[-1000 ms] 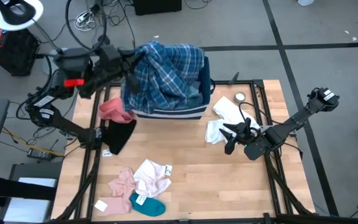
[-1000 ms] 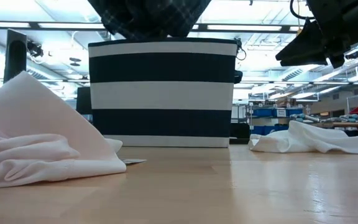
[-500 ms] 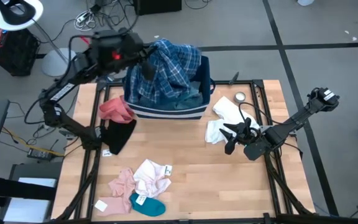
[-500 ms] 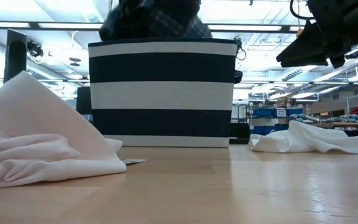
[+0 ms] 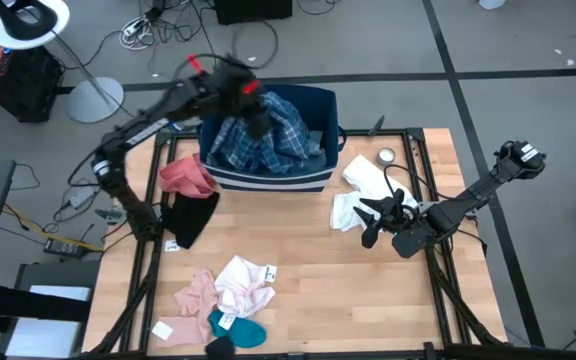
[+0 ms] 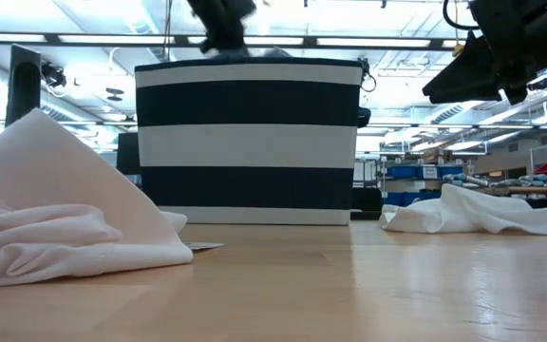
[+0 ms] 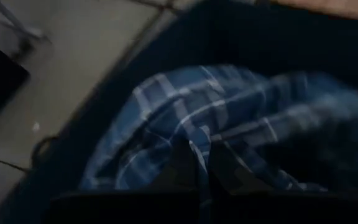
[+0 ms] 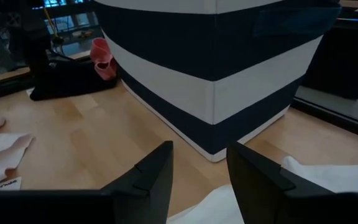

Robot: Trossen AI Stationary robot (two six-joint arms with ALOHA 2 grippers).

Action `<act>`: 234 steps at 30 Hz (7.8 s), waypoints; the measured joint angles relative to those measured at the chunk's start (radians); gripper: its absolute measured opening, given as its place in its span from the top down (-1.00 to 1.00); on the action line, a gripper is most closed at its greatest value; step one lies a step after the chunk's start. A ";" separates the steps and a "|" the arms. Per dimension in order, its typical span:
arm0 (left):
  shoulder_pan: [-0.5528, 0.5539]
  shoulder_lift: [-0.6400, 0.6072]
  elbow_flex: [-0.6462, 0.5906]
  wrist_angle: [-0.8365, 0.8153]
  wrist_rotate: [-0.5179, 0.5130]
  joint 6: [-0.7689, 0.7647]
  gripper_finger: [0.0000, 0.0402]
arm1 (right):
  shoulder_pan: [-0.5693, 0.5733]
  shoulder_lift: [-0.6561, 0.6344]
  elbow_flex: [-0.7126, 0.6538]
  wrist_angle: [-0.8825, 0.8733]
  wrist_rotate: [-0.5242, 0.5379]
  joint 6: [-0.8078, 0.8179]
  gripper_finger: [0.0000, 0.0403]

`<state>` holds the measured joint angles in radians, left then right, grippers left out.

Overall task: Sort clothes
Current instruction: Put the blue pajama into the blue laundry bin, then put the black underwear into the blue laundry bin

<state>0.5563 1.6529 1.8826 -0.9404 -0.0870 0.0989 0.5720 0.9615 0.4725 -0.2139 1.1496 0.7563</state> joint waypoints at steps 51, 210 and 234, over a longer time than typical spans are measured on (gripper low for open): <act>-0.039 0.128 -0.199 0.047 0.044 -0.080 0.29 | 0.000 0.000 0.000 -0.028 -0.029 0.010 0.25; -0.531 -0.596 -0.567 -0.098 -0.178 -0.570 1.00 | -0.052 0.000 0.000 -0.020 -0.106 0.029 0.25; -0.194 -0.182 0.200 -0.116 -0.053 -0.158 1.00 | -0.052 0.000 0.000 -0.004 -0.113 0.023 0.25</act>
<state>0.3623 1.4707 2.0828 -1.0560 -0.1403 -0.0591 0.5201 0.9619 0.4728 -0.2176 1.0362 0.7797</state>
